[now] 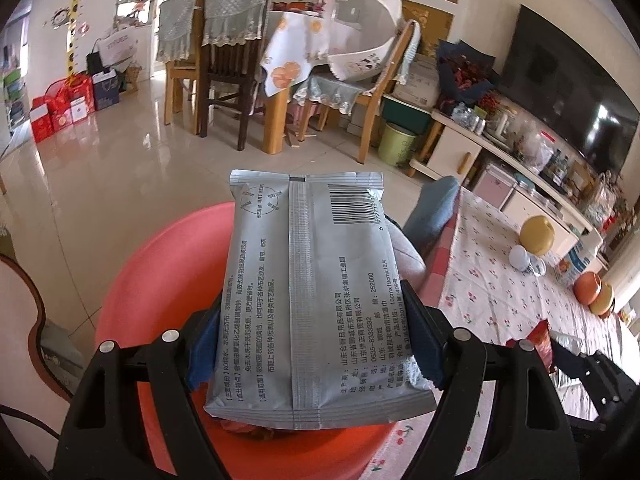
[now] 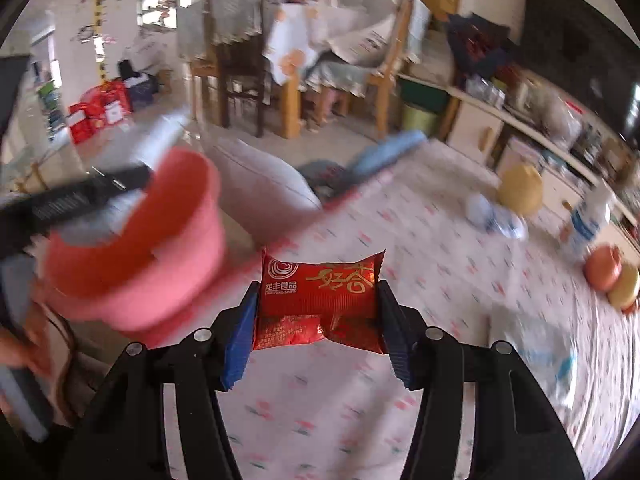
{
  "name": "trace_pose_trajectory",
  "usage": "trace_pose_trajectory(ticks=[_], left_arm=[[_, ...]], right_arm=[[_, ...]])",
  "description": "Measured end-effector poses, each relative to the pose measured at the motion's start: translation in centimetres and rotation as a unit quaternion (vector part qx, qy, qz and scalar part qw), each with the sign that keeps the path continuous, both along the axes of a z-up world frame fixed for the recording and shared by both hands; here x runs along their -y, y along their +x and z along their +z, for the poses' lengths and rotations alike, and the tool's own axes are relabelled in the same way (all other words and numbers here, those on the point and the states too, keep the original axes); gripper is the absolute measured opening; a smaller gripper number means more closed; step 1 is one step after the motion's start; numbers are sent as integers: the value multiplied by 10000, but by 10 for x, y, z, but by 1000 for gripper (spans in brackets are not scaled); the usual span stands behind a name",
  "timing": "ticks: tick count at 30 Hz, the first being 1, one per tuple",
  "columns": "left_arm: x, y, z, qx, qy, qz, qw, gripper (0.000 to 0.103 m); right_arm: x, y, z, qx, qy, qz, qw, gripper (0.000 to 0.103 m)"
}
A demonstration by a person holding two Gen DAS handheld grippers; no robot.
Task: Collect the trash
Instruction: 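Carry the silver packet and red candy packet over the pink bucket, then open both grippers to drop the packets into the pink bucket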
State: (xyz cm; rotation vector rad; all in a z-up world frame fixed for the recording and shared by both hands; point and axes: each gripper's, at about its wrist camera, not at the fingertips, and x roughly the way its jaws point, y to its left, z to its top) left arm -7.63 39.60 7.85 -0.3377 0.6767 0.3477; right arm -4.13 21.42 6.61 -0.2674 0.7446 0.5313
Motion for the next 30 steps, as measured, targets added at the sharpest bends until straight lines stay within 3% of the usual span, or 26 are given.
trace_pose_trajectory(ticks=[8,17,22,26,30], left_arm=[[-31,-10,-6,33,-275,443,9986,79],[-58,-18,-13,-16,-458,865,9952,80],[-65,-21,-10,34,-381,1085,9934,82],[-64,-18,-11,5,-370,1053,9938,83],[-59,-17,-6,90,-313,963,9948,84]], right_arm=[[-69,-15,20,211,-35,714,9972,57],[-118,-21,-1,178,-334,1175,9924,59],[-129,-24,-12,115,-416,1357,9898,68],[-123,-24,-11,90,-311,1316,9908,84],[-109,-24,-4,165,-217,1116,9934,85]])
